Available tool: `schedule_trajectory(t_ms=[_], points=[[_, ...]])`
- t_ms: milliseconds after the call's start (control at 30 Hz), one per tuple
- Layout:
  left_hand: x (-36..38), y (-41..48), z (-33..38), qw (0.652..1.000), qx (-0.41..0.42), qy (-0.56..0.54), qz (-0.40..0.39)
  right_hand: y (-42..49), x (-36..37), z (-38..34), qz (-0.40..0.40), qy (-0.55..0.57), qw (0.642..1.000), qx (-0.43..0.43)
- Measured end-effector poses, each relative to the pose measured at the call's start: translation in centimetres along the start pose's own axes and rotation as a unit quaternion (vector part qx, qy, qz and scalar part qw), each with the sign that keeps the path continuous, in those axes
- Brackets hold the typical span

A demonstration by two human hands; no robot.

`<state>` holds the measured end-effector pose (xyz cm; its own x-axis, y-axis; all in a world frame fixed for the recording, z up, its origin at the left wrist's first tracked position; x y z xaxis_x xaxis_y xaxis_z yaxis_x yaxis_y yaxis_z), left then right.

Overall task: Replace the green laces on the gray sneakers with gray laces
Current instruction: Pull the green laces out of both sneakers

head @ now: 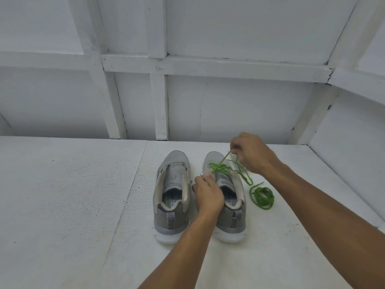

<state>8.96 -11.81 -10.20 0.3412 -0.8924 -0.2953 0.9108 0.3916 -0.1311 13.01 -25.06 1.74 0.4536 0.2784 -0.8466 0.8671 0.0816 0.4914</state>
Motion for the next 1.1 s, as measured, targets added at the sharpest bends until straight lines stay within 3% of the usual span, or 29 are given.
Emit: schedule_trajectory(t_ms=[567,667,733,867,1000,1100], points=[[-0.4,-0.3,0.3,1.0,0.004,0.023,-0.005,1.4,-4.2,5.6,0.141,-0.017,0.984,0.109],[-0.5,-0.3,0.3,0.999,0.003,0.031,-0.01,0.2,-2.4,5.8,0.12,-0.026,0.984,0.131],[-0.6,-0.2,0.7,0.999,0.011,0.034,-0.01,-1.1,-0.4,5.7,0.062,-0.031,0.986,0.154],[-0.9,0.2,2.5,0.998,0.054,0.009,-0.023,-3.8,2.6,5.0,-0.04,-0.011,0.977,0.21],[-1.5,1.5,5.1,0.985,0.153,0.066,-0.033,-4.7,1.7,3.4,0.017,0.077,0.977,0.2],[-1.2,2.3,7.2,0.957,0.227,0.158,-0.083,-6.0,0.7,2.0,0.049,0.116,0.971,0.201]])
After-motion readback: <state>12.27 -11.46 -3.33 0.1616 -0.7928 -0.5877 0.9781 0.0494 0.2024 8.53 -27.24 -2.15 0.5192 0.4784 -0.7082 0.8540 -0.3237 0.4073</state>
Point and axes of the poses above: each hand's wrist, its own y-axis towards the middle knuckle, its own x-axis out of the palm, z = x × y, the point moved 6 cm from there along y, towards the middle knuckle, and after that the axes turned 13 degrees about z, right-handed, at the moved point
